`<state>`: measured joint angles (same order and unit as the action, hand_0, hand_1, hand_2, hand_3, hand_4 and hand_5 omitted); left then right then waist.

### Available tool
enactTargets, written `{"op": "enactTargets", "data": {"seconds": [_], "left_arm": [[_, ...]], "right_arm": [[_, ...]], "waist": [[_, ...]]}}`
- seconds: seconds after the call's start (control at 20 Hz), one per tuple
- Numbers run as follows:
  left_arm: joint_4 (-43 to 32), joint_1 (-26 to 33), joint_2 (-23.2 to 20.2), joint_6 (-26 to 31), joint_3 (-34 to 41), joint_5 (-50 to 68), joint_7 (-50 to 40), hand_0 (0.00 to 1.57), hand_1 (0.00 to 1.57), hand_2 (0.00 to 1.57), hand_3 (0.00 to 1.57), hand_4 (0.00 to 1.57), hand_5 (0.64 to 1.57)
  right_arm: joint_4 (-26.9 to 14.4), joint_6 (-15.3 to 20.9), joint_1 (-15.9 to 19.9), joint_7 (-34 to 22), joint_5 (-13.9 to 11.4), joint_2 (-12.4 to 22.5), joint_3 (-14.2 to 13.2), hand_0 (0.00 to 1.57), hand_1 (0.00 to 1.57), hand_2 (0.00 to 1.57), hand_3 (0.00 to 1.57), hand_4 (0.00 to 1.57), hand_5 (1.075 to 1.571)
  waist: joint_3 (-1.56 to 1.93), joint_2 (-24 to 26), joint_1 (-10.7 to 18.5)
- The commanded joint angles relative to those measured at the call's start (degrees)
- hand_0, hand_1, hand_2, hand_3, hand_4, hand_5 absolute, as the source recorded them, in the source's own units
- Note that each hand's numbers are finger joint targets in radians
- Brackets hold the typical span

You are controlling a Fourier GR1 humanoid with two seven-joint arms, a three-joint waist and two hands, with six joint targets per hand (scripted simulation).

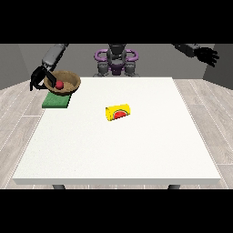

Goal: Pick the cup and pour the ball into the bowl, then pick the bowl and place it on the pad

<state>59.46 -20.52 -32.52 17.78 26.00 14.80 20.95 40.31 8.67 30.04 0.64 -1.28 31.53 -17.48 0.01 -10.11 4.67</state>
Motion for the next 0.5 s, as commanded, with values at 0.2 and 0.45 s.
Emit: {"op": "enactTargets", "data": {"seconds": [0.2, 0.45], "left_arm": [[-0.91, -0.73, -4.96, 3.87, 3.37, 3.44, -0.08, 0.0, 0.0, 0.0, 0.0, 1.19, 1.559], [-0.25, -1.32, -5.48, 3.98, 3.71, 3.47, 2.33, 0.0, 0.0, 0.0, 0.0, 1.18, 1.551]], "right_arm": [[-6.11, 1.66, 2.17, 1.9, 3.74, 2.91, -6.46, 1.57, 1.57, 1.57, 0.25, 0.54, 1.561], [-9.87, -0.66, 4.48, 1.24, 3.26, 8.29, -7.24, 0.85, 0.85, 0.88, 1.1, 0.0, 1.513]], "waist": [[0.07, -3.1, 2.06], [0.05, -6.81, 2.23]]}}
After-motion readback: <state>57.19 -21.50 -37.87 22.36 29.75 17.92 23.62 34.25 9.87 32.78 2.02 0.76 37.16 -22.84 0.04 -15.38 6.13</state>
